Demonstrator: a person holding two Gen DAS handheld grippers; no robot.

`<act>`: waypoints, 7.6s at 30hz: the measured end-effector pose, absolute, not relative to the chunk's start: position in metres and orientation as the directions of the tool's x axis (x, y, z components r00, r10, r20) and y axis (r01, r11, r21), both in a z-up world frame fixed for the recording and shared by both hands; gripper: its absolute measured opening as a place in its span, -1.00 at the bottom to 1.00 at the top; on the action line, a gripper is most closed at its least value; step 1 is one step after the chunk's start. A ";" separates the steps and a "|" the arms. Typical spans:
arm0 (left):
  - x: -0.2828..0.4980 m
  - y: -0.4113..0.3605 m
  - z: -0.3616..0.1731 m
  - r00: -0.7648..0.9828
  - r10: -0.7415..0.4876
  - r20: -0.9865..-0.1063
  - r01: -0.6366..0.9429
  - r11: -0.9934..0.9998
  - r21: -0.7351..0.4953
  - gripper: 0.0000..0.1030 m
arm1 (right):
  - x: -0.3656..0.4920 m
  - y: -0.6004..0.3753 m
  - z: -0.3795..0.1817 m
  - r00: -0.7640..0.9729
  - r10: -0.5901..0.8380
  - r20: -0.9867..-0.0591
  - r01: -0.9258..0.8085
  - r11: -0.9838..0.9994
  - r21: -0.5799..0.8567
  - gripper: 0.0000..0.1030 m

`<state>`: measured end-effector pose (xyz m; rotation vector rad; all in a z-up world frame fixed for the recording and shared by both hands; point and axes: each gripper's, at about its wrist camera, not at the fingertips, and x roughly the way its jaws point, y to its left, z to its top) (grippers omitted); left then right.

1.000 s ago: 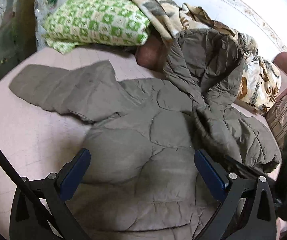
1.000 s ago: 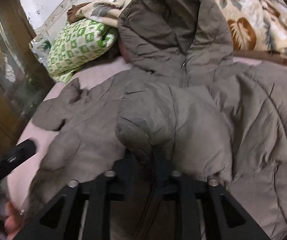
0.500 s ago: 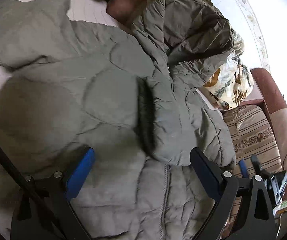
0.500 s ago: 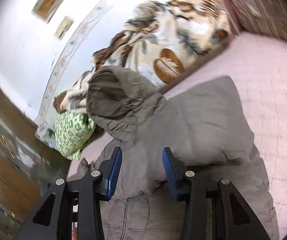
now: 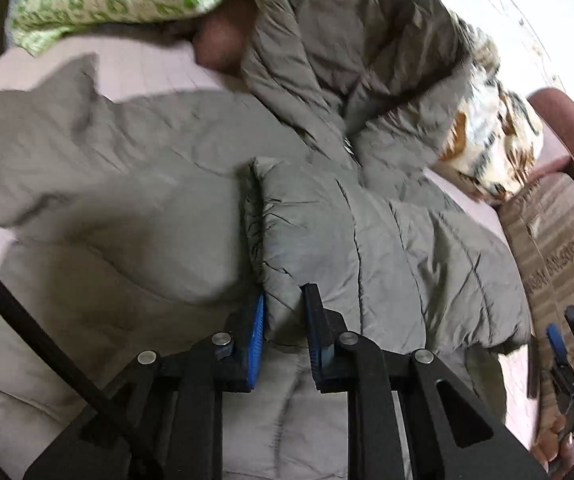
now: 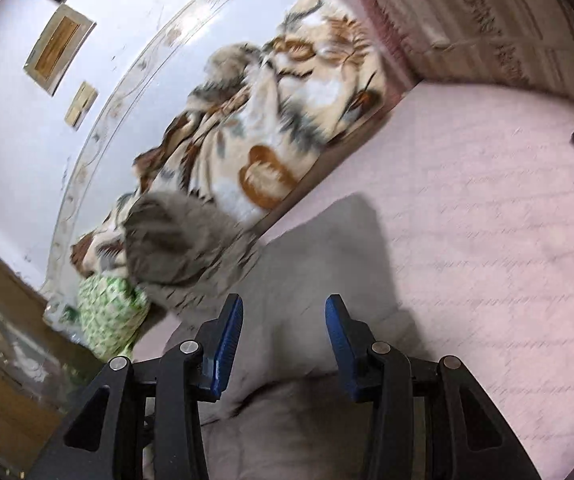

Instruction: Fold large clothes

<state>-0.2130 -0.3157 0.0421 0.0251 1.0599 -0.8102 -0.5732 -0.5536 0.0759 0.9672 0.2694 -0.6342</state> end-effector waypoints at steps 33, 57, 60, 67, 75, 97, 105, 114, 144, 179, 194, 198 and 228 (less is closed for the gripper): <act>-0.209 -0.297 0.063 0.462 -0.530 -0.711 0.632 0.759 -0.155 -0.37 | -0.475 -0.562 0.047 0.543 -0.401 -0.738 0.774 0.579 0.256 -0.12; -0.231 -0.316 0.040 0.481 -0.444 -0.756 0.681 0.733 0.002 0.00 | -0.448 -0.511 0.058 0.552 -0.327 -0.767 0.687 0.700 0.196 0.13; -0.231 -0.316 0.036 0.479 -0.433 -0.763 0.681 0.732 0.012 0.06 | -0.448 -0.512 0.056 0.547 -0.321 -0.774 0.688 0.698 0.197 0.23; -0.233 -0.319 0.033 0.479 -0.422 -0.770 0.689 0.724 0.032 0.19 | -0.441 -0.515 0.039 0.501 -0.288 -0.816 0.698 0.692 0.184 0.32; -0.227 -0.307 0.046 0.455 -0.475 -0.753 0.676 0.735 -0.055 0.19 | -0.439 -0.510 0.046 0.504 -0.322 -0.801 0.699 0.697 0.159 0.39; -0.110 -0.174 0.080 0.545 -0.446 -0.710 0.424 0.877 -0.226 0.19 | -0.404 -0.473 0.047 0.541 -0.334 -0.772 0.643 0.756 0.123 0.44; -0.014 -0.036 0.060 0.556 -0.431 -0.710 0.117 0.887 -0.447 0.18 | -0.398 -0.462 0.046 0.555 -0.313 -0.771 0.627 0.766 0.140 0.44; 0.041 0.050 0.037 0.573 -0.500 -0.650 -0.046 0.772 -0.635 0.16 | -0.386 -0.452 0.041 0.551 -0.313 -0.773 0.606 0.787 0.114 0.44; 0.077 0.016 0.086 0.705 -0.448 -0.550 0.054 0.807 -0.588 -0.72 | -0.398 -0.465 0.054 0.578 -0.370 -0.727 0.659 0.738 0.147 0.44; -0.236 -0.312 0.043 0.265 -0.614 -0.744 0.814 0.556 -0.169 -0.65 | -0.432 -0.489 0.069 0.681 -0.299 -0.669 0.650 0.667 0.364 0.44; -0.218 -0.224 0.147 0.514 -0.673 -0.531 0.715 0.679 -0.168 0.23 | -0.400 -0.464 0.033 0.868 0.152 -0.472 0.354 0.477 0.804 0.44; -0.180 -0.187 0.148 0.656 -0.553 -0.514 0.582 0.804 -0.123 0.23 | -0.376 -0.442 0.022 0.859 0.211 -0.466 0.331 0.465 0.821 0.36; -0.114 -0.174 0.099 0.493 -0.598 -0.632 0.535 0.781 -0.322 0.29 | -0.390 -0.464 0.085 0.822 -0.160 -0.547 0.483 0.705 0.519 -0.70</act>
